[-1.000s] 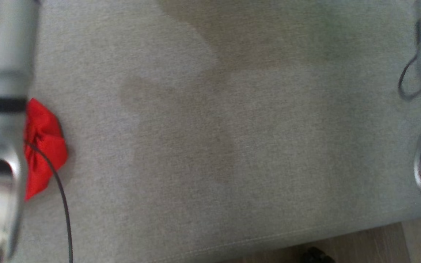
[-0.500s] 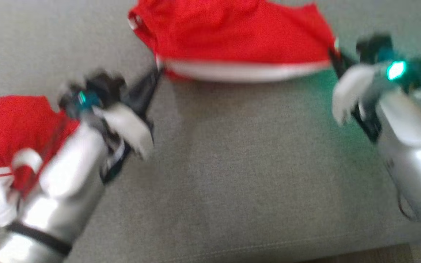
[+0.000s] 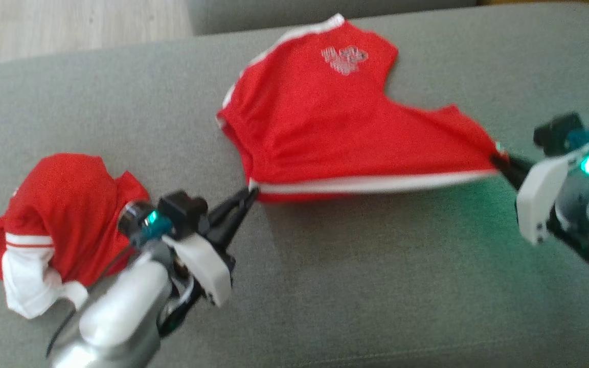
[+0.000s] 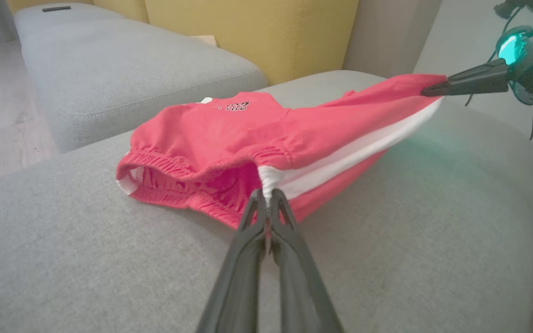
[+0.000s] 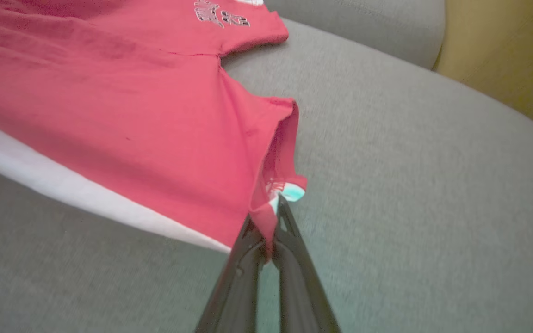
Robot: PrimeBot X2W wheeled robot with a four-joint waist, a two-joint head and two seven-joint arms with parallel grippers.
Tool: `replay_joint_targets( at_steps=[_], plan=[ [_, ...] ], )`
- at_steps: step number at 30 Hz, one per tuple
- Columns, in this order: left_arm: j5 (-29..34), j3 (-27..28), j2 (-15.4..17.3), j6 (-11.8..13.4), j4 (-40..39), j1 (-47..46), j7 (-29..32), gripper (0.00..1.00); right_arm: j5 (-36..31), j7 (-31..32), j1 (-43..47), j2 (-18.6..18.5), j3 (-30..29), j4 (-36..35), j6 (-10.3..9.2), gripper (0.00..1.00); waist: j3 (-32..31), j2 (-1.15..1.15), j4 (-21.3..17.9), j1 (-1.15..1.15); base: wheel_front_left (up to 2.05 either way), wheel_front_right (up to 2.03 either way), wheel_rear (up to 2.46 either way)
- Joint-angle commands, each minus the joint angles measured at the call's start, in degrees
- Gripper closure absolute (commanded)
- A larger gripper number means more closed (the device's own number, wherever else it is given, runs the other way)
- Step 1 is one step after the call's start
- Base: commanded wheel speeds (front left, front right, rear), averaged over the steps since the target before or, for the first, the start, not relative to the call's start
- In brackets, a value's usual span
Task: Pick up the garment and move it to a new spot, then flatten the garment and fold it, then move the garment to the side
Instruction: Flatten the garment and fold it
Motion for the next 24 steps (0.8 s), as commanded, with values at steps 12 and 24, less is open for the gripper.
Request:
replay_joint_targets(
  at_steps=[12,24],
  plan=[
    [0.53,4.05,0.69,0.08,-9.32,9.69,-0.31,1.00,7.33,3.79,10.05,-10.52,-3.75,-11.97,-0.05,1.00,-6.00,0.00,-1.07,0.01,0.00,0.00,0.00],
    [1.85,7.37,-1.10,0.17,-11.09,5.96,-0.31,1.00,3.67,8.27,10.02,-7.19,-18.10,-15.86,-0.05,1.00,-0.73,0.00,1.67,0.01,0.00,0.00,0.00]
  ],
)
